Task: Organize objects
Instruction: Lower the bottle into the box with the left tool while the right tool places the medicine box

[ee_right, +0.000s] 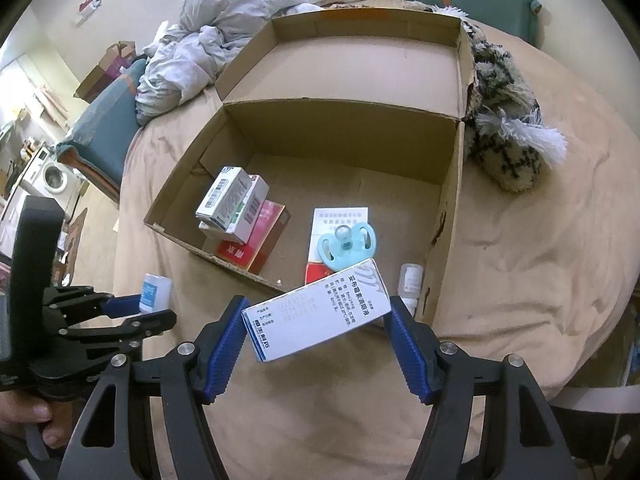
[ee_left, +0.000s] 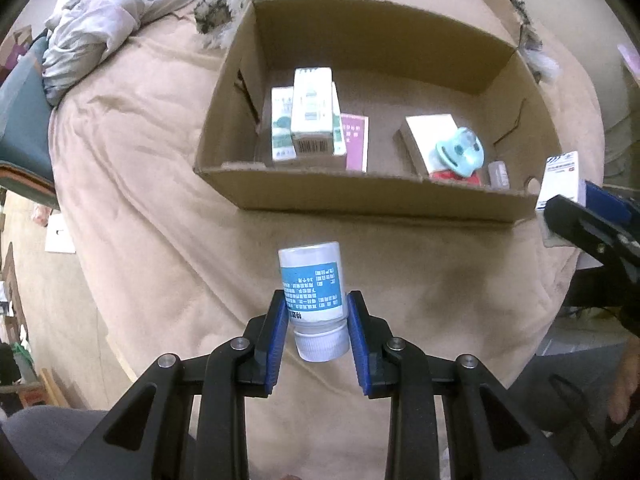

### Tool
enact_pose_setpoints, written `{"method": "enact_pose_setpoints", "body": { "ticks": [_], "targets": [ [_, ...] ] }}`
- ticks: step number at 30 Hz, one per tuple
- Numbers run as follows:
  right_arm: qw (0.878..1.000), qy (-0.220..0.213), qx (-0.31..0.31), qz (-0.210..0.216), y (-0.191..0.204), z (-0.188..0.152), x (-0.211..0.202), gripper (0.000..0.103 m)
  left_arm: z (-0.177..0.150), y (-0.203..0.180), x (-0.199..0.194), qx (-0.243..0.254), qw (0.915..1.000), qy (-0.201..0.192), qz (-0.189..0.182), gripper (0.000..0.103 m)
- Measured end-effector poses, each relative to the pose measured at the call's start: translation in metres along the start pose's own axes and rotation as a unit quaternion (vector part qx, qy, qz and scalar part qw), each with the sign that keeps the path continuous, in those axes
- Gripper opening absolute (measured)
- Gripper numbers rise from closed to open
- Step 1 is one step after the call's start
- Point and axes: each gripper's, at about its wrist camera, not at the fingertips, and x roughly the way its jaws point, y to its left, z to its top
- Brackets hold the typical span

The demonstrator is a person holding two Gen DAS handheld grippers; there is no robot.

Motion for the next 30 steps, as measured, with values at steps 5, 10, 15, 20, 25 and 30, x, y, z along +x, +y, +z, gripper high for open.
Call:
{"method": "enact_pose_setpoints", "body": {
  "ticks": [5, 10, 15, 20, 25, 30],
  "targets": [
    [1.0, -0.002, -0.011, 0.0, -0.005, 0.01, -0.001, 0.073, 0.025, 0.043, -0.014, 0.002, 0.9997, -0.026, 0.0, 0.027],
    [1.0, -0.018, -0.004, -0.006, -0.011, 0.023, -0.004, 0.073, 0.052, 0.058, -0.016, -0.01, 0.9987, -0.05, 0.0, 0.027],
    [0.999, -0.031, 0.012, -0.014, -0.019, 0.036, -0.002, 0.073, 0.075, 0.073, -0.026, -0.025, 0.9973, -0.068, -0.002, 0.027],
    [0.999, -0.026, 0.014, -0.015, -0.018, 0.048, 0.009, 0.073, 0.095, 0.076, -0.024, -0.025, 0.9971, -0.072, -0.002, 0.027],
    [1.0, -0.008, 0.015, -0.023, -0.013, 0.055, 0.026, 0.073, 0.117, 0.065, -0.012, -0.012, 0.9978, -0.065, -0.005, 0.027],
    [0.999, 0.021, 0.016, -0.044, -0.011, 0.057, 0.043, 0.073, 0.131, 0.047, 0.001, 0.009, 0.9982, -0.057, -0.011, 0.027]
  ]
}}
